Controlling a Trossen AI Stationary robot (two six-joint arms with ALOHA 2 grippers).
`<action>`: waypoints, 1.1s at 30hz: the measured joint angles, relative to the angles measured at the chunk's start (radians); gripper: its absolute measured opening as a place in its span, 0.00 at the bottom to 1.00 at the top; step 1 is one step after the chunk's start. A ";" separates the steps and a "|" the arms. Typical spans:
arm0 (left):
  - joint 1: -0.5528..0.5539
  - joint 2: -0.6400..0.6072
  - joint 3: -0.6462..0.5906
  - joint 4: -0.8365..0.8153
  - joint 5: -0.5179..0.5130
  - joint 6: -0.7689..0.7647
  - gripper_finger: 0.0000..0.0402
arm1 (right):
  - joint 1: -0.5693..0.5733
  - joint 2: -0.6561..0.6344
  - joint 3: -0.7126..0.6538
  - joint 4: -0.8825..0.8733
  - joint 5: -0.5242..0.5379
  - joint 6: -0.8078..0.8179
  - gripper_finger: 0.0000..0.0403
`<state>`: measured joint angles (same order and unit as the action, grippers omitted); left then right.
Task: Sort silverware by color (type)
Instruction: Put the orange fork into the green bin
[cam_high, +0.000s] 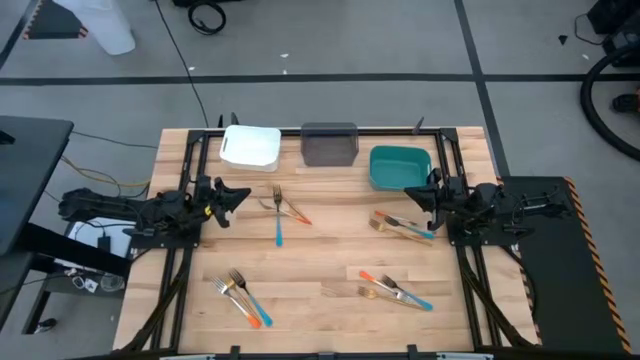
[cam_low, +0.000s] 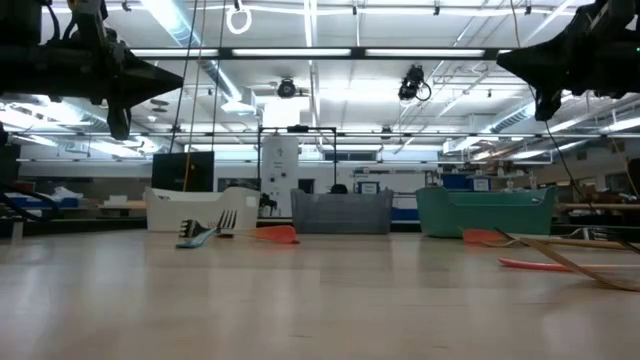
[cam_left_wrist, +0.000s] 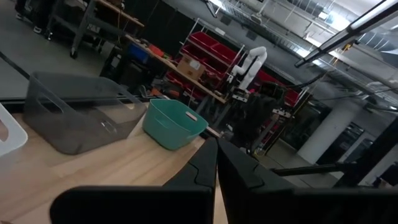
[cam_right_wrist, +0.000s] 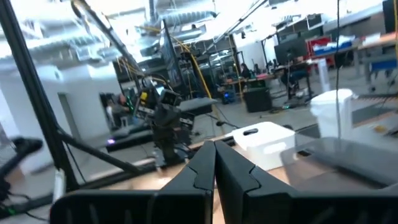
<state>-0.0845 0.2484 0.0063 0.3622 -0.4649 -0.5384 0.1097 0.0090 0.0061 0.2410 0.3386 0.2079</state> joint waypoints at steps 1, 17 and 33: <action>0.000 0.000 0.000 0.000 0.000 0.001 0.05 | 0.000 0.000 0.000 -0.003 0.000 0.021 0.05; 0.002 0.000 0.007 0.030 0.107 0.107 0.05 | -0.035 0.106 0.000 0.035 0.034 0.033 0.05; 0.002 0.171 0.168 -0.143 0.130 0.154 0.06 | -0.034 0.513 0.208 -0.121 0.073 0.090 0.05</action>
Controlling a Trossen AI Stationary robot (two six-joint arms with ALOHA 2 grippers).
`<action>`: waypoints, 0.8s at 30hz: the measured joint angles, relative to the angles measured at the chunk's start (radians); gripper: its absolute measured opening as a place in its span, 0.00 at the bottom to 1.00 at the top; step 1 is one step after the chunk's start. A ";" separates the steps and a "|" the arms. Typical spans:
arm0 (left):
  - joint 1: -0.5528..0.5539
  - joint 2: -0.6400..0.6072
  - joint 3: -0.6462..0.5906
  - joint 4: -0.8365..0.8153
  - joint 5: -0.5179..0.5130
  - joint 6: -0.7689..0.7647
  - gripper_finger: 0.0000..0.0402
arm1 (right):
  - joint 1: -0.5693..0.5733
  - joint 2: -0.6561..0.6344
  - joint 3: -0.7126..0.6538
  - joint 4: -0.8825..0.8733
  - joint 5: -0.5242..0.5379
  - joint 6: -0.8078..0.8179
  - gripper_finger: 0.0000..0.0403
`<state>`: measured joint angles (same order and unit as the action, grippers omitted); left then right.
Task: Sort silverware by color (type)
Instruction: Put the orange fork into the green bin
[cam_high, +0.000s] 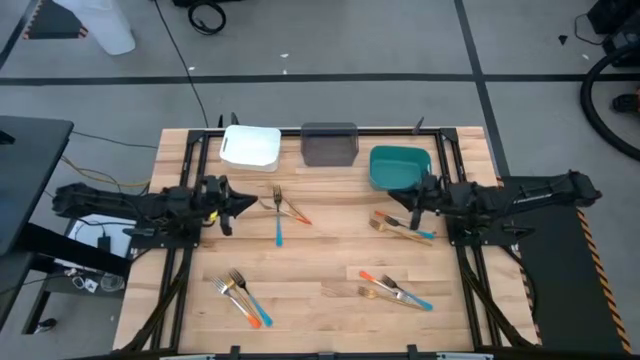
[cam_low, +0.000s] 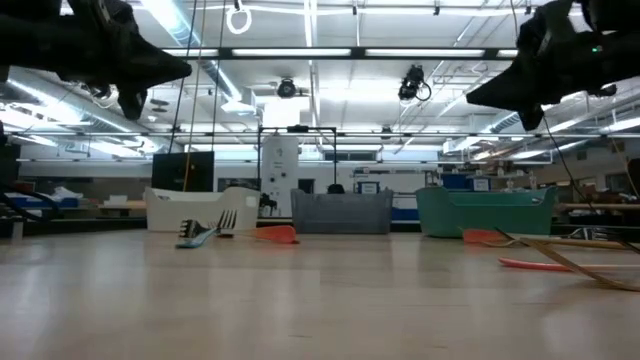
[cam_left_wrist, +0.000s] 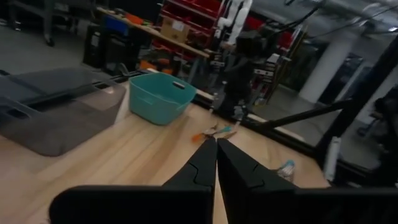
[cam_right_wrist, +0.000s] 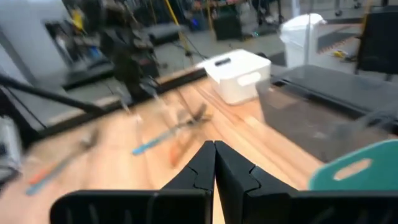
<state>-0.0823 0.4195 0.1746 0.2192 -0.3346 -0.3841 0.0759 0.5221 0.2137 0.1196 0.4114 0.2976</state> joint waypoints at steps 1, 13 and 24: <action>0.001 0.010 0.003 0.000 -0.013 0.007 0.07 | -0.005 0.027 0.020 -0.021 0.007 -0.008 0.05; 0.001 0.114 0.033 -0.018 -0.014 0.075 0.31 | -0.040 0.289 0.203 -0.169 -0.098 -0.007 0.05; 0.001 0.143 0.079 -0.083 -0.035 0.079 0.31 | -0.040 0.464 0.364 -0.491 -0.161 0.078 0.05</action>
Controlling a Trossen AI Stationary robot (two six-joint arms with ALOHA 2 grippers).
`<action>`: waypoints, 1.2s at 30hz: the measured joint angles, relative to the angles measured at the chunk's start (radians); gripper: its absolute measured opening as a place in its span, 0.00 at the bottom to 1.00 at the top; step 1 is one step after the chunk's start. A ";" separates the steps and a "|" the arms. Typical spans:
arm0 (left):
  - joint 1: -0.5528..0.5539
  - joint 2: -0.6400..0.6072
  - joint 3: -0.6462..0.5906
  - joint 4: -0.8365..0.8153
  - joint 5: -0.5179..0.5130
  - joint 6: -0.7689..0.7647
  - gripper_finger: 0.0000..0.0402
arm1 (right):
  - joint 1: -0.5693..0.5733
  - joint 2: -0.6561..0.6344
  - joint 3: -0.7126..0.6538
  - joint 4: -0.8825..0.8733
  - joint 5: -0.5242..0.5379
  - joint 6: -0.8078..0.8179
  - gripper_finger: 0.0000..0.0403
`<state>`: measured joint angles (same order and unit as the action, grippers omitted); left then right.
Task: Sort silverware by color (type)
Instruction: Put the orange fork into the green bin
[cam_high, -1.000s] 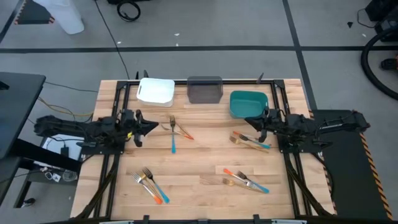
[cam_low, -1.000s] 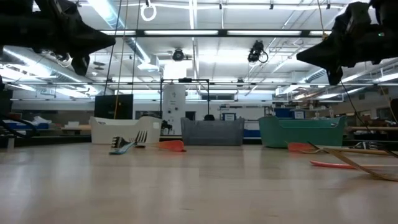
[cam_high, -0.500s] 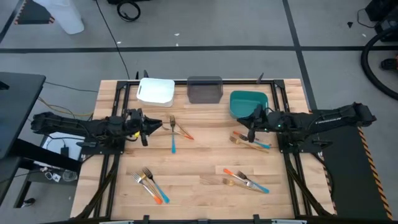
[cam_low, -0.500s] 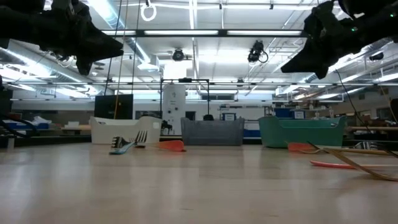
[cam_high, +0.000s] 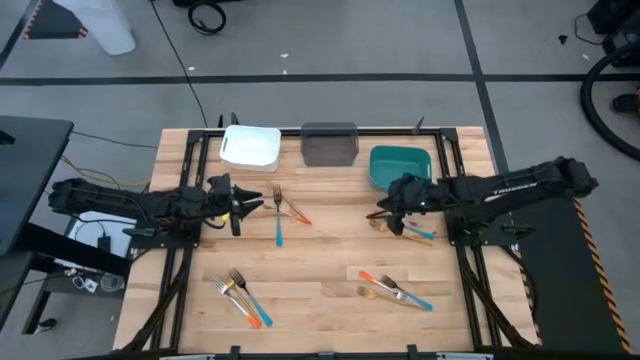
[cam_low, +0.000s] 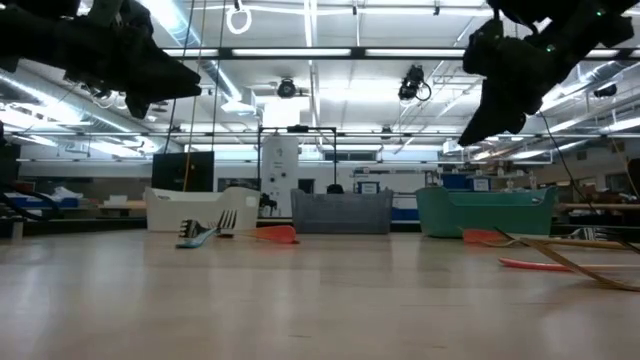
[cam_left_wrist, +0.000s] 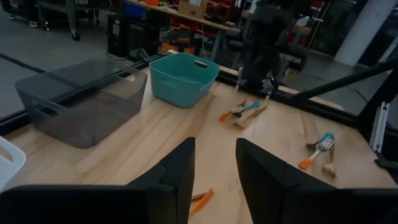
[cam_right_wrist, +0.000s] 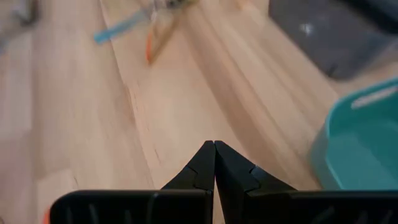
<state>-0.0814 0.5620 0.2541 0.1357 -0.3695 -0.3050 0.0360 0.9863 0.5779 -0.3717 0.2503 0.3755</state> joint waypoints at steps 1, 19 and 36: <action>0.000 0.004 0.011 -0.023 0.000 -0.003 0.31 | 0.000 0.020 0.016 -0.029 -0.011 0.005 0.05; 0.000 0.124 0.109 -0.102 -0.001 -0.013 0.31 | -0.052 0.304 0.140 -0.464 -0.145 0.031 0.20; 0.002 0.125 0.109 -0.107 -0.013 -0.012 0.31 | -0.135 0.492 0.140 -0.387 -0.179 -0.088 0.19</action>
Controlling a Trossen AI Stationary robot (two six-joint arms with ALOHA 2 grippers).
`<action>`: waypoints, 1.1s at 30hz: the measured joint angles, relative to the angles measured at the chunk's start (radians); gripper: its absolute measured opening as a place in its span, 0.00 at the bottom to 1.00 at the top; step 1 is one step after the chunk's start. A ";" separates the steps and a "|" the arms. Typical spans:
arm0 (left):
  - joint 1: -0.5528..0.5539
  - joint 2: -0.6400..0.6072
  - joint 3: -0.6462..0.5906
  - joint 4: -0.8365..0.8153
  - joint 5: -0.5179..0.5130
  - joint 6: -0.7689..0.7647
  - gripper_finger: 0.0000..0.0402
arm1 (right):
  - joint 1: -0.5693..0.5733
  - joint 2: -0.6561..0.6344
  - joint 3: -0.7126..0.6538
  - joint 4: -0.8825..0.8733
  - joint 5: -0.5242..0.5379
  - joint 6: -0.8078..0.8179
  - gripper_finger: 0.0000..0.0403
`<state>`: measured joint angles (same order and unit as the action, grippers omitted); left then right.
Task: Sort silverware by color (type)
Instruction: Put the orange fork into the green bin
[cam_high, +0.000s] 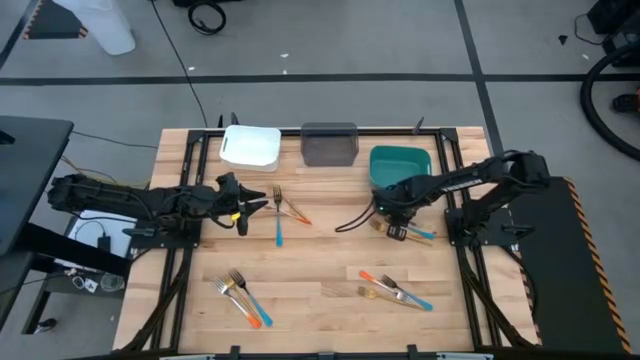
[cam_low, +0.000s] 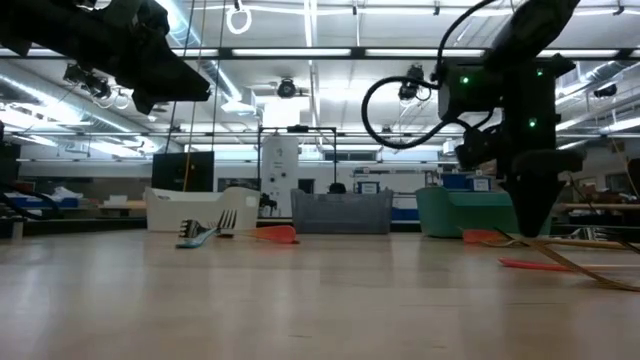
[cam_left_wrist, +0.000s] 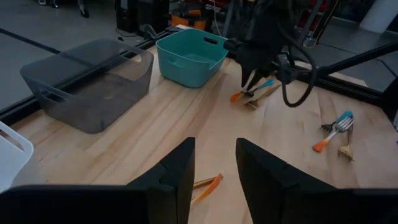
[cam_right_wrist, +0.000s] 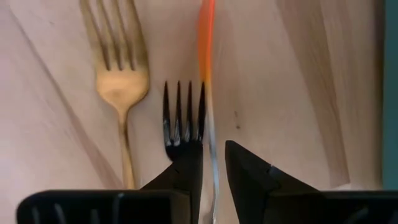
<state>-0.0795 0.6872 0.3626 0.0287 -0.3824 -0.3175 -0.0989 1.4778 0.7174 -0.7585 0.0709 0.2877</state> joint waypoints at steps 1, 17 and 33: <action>0.000 0.000 0.000 0.000 0.000 0.004 0.31 | -0.006 0.007 0.000 0.004 -0.003 -0.001 0.19; 0.000 0.000 0.000 -0.004 0.001 0.026 0.31 | -0.036 0.022 0.001 0.062 -0.046 -0.037 0.03; 0.000 0.000 -0.001 -0.006 0.001 0.025 0.31 | -0.027 0.009 0.241 -0.127 0.035 -0.300 0.03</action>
<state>-0.0795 0.6872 0.3618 0.0227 -0.3813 -0.2926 -0.1257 1.4864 0.9580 -0.8856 0.1057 -0.0128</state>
